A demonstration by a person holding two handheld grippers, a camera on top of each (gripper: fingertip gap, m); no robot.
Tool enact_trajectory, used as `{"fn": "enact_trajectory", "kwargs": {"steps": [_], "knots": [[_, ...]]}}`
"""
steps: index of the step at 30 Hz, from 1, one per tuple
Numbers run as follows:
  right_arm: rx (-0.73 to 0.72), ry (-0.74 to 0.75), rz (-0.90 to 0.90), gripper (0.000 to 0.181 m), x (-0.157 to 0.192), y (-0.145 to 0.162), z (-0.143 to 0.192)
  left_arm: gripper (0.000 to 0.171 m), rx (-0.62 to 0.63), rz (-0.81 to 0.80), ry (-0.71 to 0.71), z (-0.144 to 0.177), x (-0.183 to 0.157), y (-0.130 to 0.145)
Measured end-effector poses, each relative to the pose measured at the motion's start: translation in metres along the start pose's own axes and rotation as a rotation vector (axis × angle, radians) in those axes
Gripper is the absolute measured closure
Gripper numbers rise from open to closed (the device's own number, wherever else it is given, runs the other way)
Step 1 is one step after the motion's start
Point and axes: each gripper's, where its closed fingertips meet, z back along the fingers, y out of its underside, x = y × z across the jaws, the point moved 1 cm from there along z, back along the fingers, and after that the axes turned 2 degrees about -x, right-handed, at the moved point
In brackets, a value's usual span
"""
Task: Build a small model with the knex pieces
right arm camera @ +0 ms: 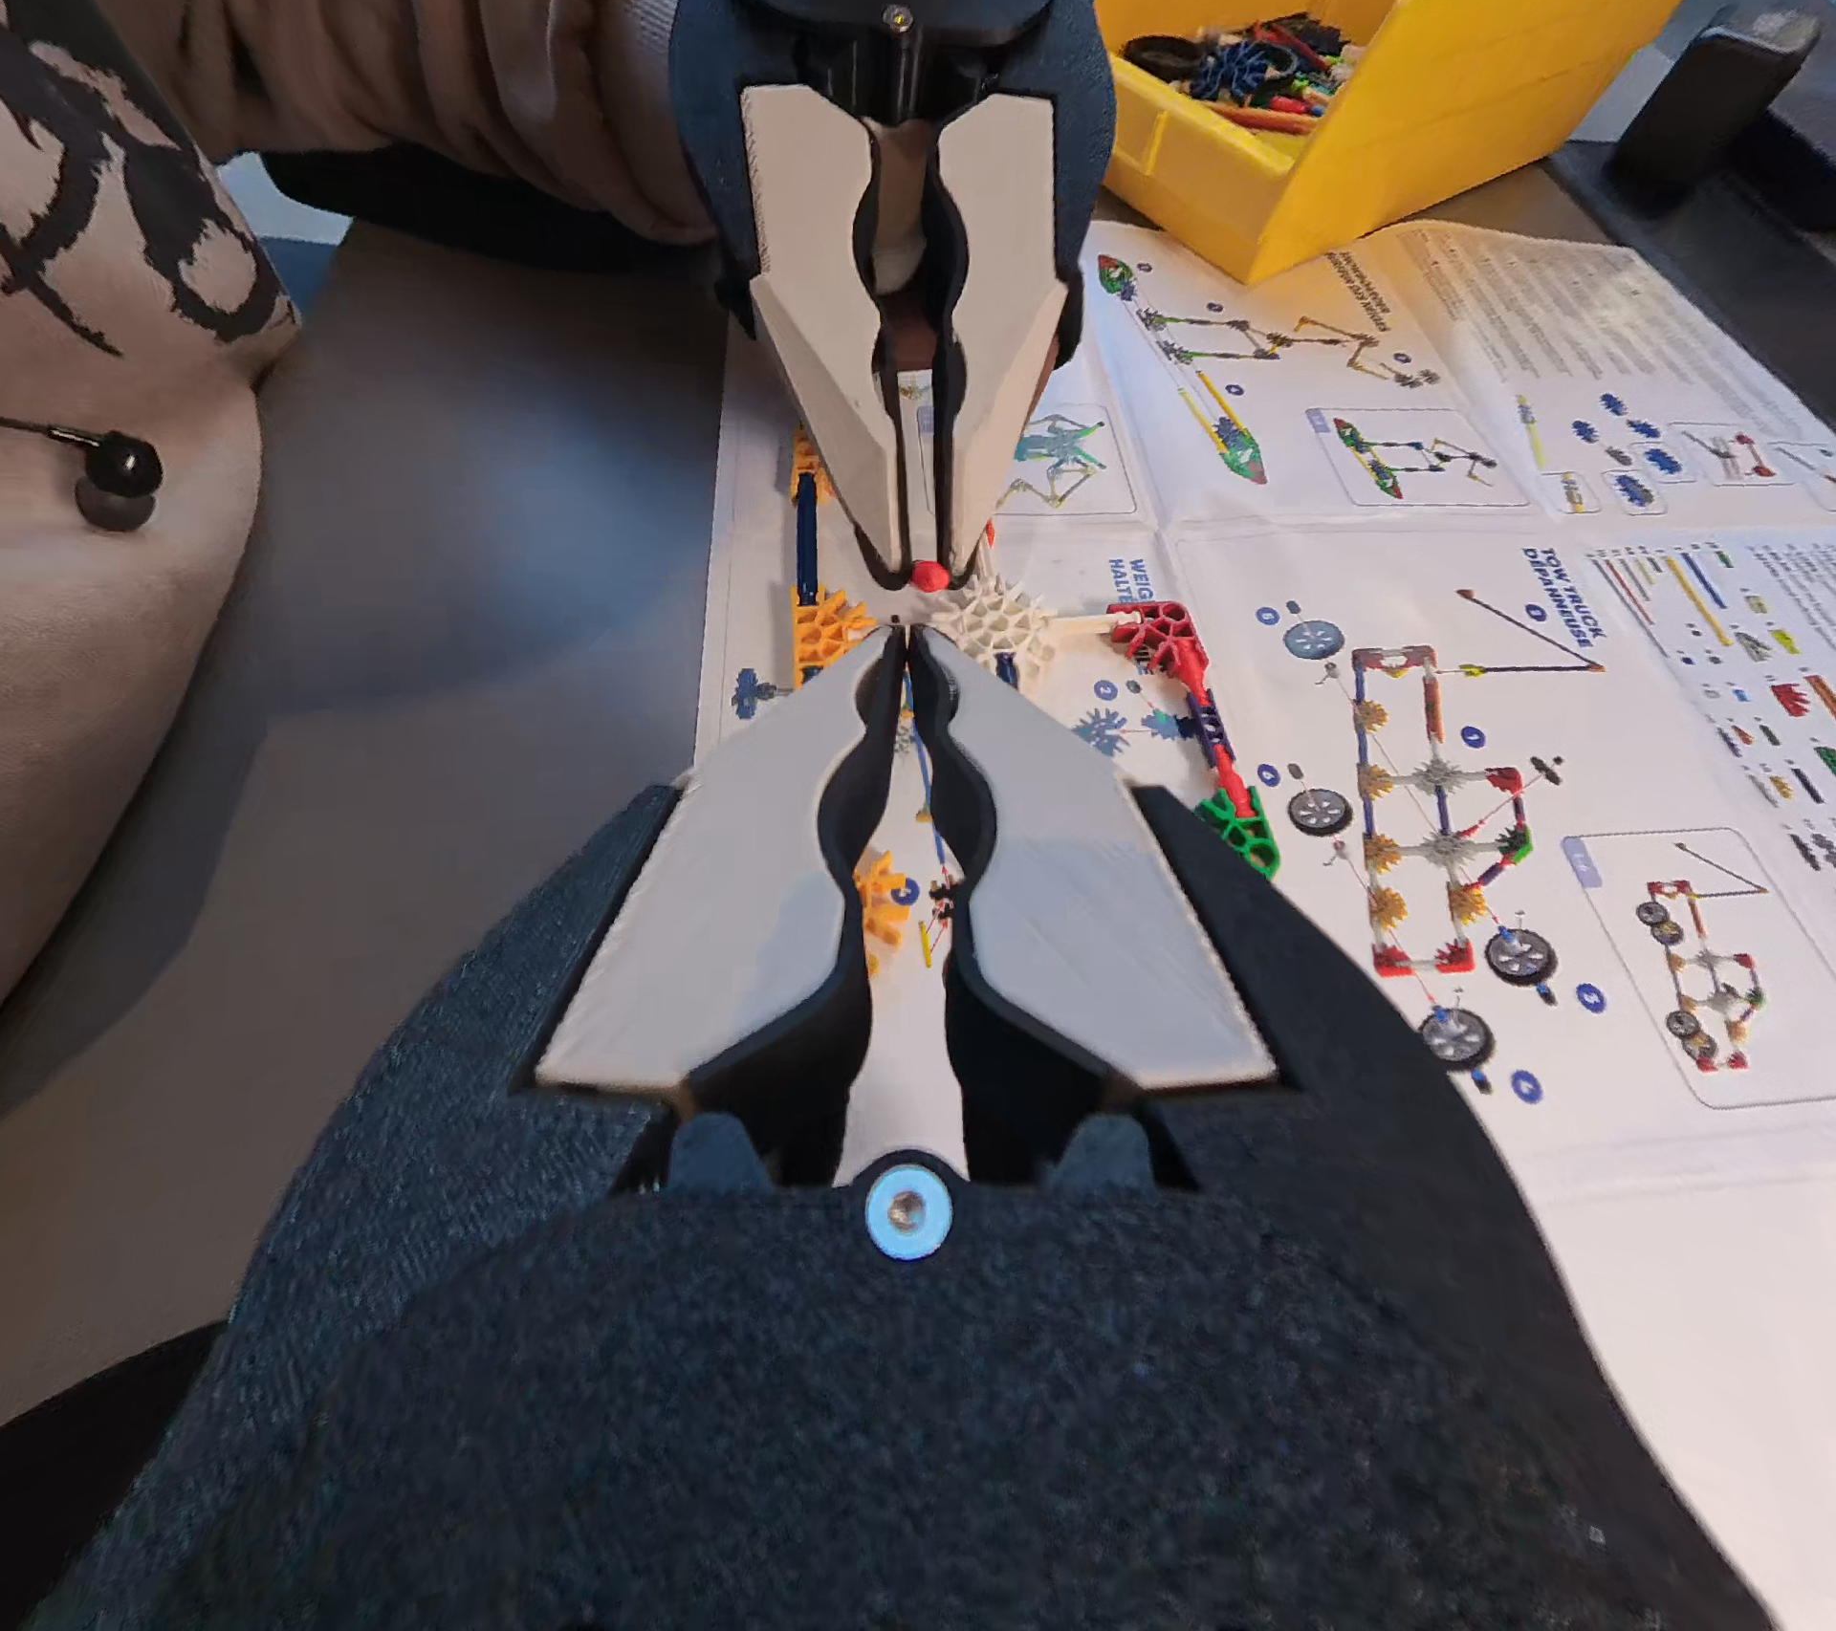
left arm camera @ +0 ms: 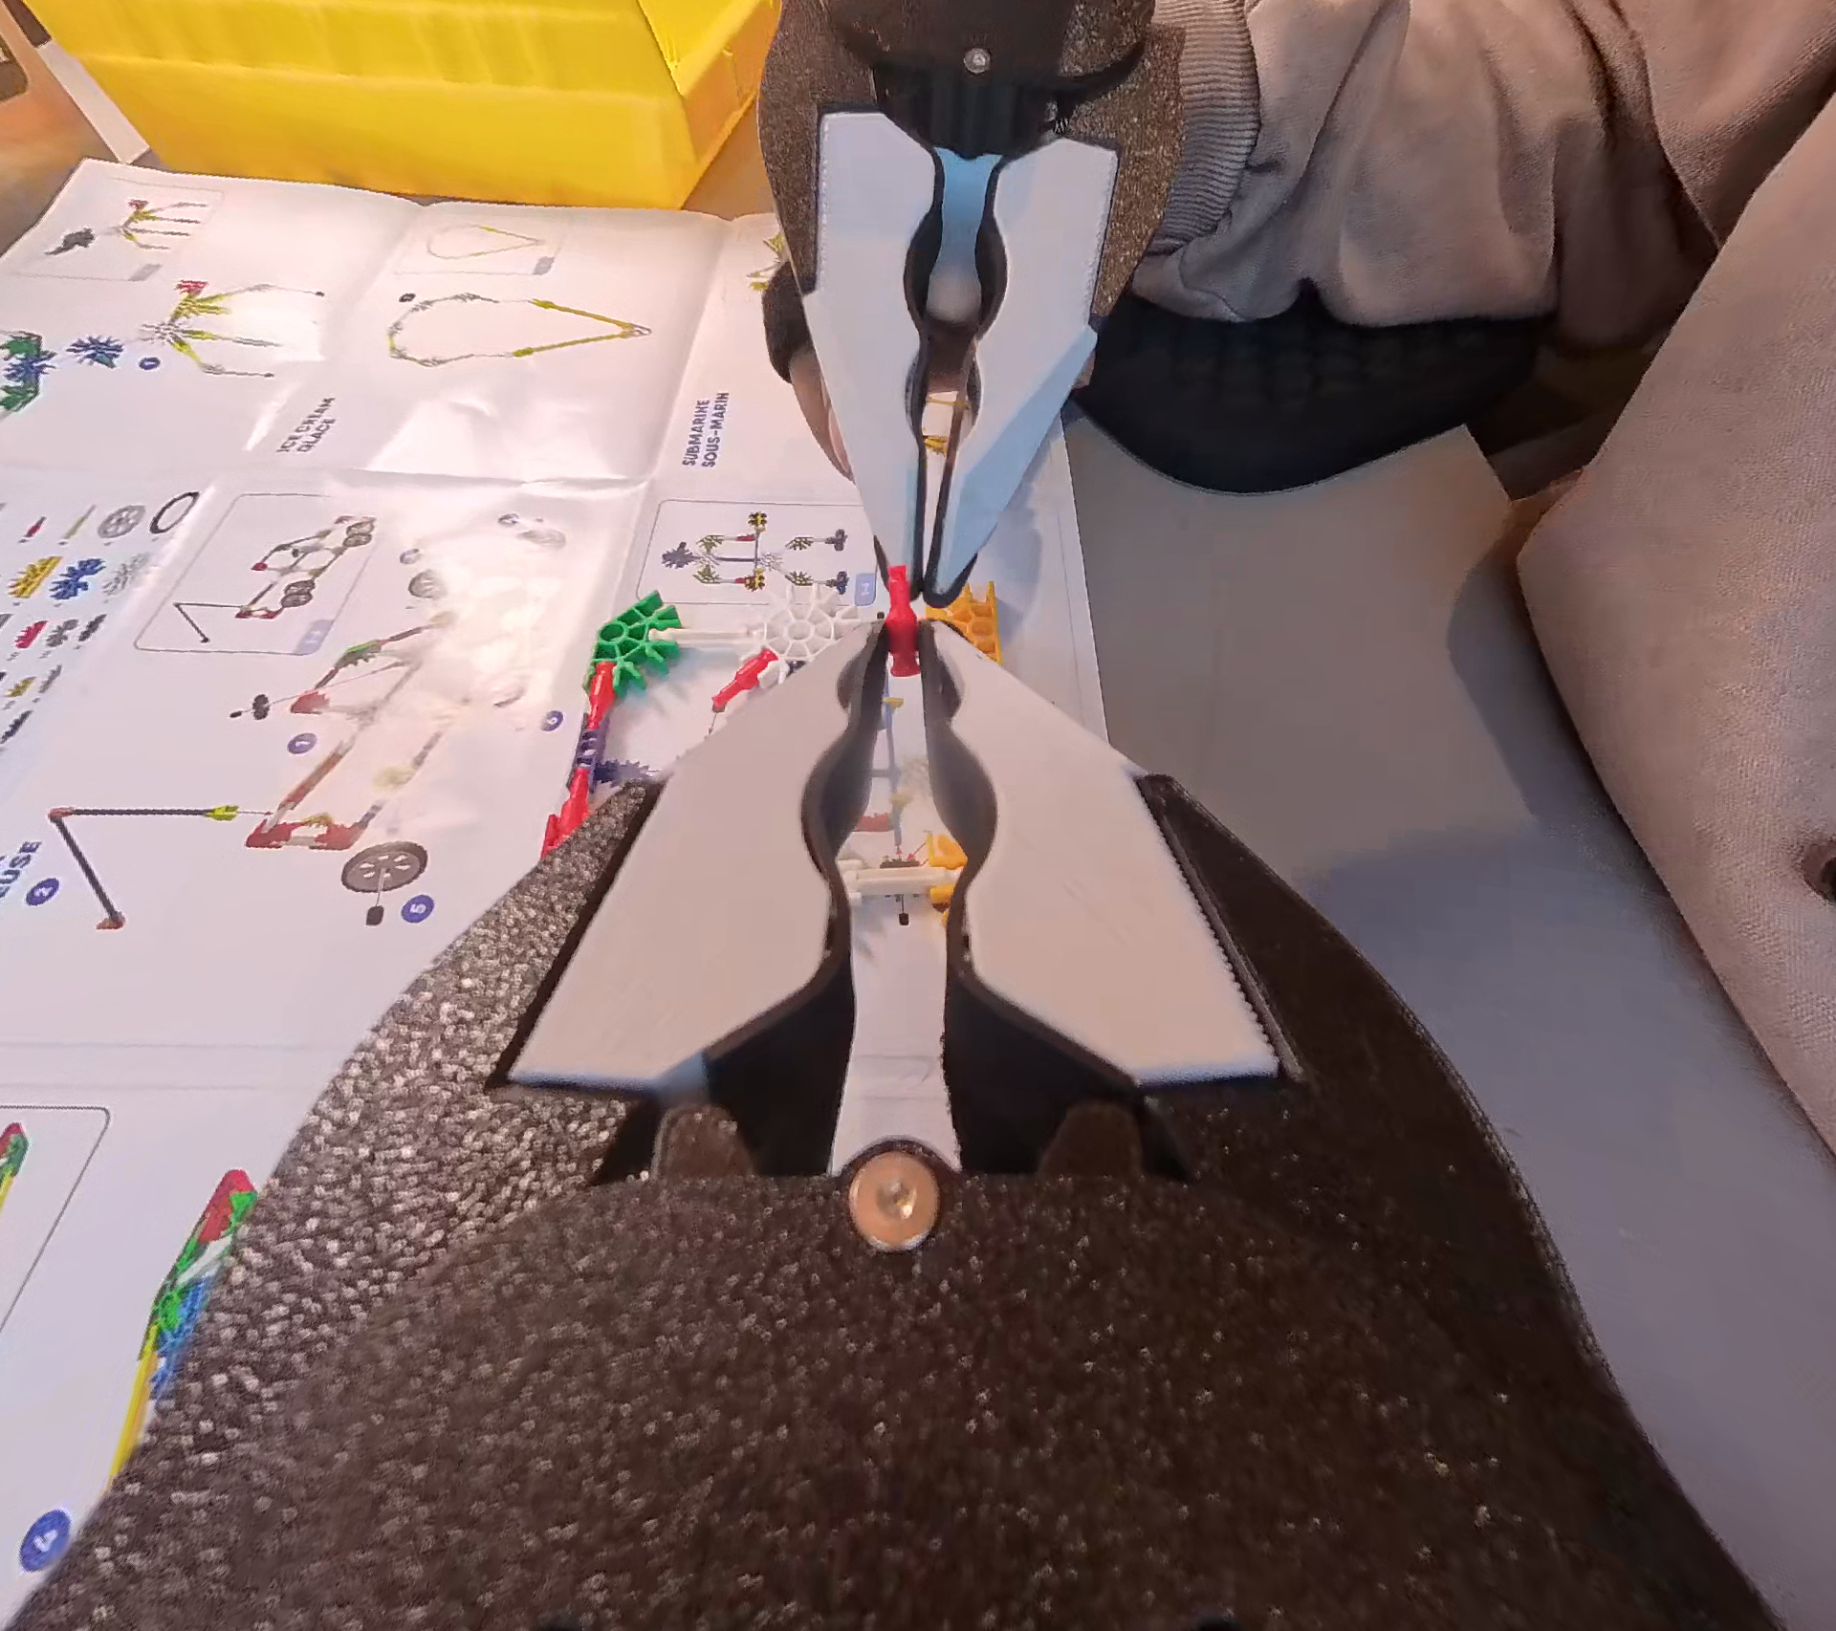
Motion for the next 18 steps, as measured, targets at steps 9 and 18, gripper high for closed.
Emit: {"fn": "enact_trajectory", "kwargs": {"steps": [9, 18], "knots": [[-0.003, 0.012, 0.019, 0.165, -0.004, 0.0, 0.002, 0.168, 0.044, -0.047, -0.012, -0.003, 0.001, 0.006], [0.001, -0.007, 0.04, 0.178, 0.002, 0.0, -0.006, 0.168, 0.079, -0.074, 0.001, -0.005, -0.005, 0.011]]}}
